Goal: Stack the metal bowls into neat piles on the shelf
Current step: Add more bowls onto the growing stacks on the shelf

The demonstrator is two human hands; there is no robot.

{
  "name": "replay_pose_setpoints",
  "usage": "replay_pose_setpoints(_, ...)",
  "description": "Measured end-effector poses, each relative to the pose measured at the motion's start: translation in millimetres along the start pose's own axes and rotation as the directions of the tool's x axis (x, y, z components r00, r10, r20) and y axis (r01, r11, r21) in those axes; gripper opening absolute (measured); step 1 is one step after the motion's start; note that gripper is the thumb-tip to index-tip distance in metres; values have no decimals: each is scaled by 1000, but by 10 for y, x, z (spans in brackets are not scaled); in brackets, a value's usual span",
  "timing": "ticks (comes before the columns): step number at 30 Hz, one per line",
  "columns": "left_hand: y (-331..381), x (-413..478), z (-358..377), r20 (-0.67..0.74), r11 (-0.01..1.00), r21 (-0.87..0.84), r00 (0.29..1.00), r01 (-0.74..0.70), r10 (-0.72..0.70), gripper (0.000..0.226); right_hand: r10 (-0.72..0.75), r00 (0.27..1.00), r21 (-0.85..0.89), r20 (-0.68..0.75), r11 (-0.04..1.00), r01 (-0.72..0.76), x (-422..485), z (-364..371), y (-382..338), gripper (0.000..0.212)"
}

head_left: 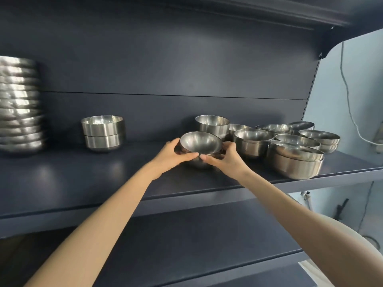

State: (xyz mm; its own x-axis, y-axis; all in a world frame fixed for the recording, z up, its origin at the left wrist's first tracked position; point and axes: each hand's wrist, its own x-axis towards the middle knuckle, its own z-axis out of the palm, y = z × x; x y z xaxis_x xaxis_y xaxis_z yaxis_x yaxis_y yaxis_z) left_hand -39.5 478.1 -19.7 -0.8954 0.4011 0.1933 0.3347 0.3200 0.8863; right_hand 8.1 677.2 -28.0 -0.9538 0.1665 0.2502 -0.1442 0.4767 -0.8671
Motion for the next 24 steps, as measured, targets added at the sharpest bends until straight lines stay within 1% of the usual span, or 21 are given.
replay_pose_setpoints(2,-56,-71,-129,-61,1000,-10,998,20,-20,102,-25,999,2,32,1000,25,63,157,-49,92)
replay_pose_setpoints(3,-69,-118,-195,-91,999,-19,995,30,-31,98,-41,998,-2,49,999,41,86,241,-79,94)
replay_pose_setpoints(6,-170,-198,-412,-152,998,-47,987,37,-44,70,-66,993,-48,97,996,70,125,498,-219,96)
replay_pose_setpoints(7,-210,-221,-492,-169,998,-50,984,41,-49,67,-65,992,-51,110,996,71,138,586,-267,96)
replay_pose_setpoints(10,-309,-286,-740,-214,997,-60,975,45,-57,63,-53,988,-1,144,999,53,186,853,-399,97)
replay_pose_setpoints(13,-373,-364,-967,-236,997,-67,971,33,-48,55,-38,978,70,203,997,24,226,1114,-512,93)
replay_pose_setpoints(17,-466,-443,-1224,-239,996,-78,970,33,-51,52,-38,976,122,215,992,11,258,1380,-613,87)
replay_pose_setpoints(24,-647,-462,-1522,-178,998,-62,983,31,-41,66,-34,981,160,193,987,3,247,1641,-710,87)
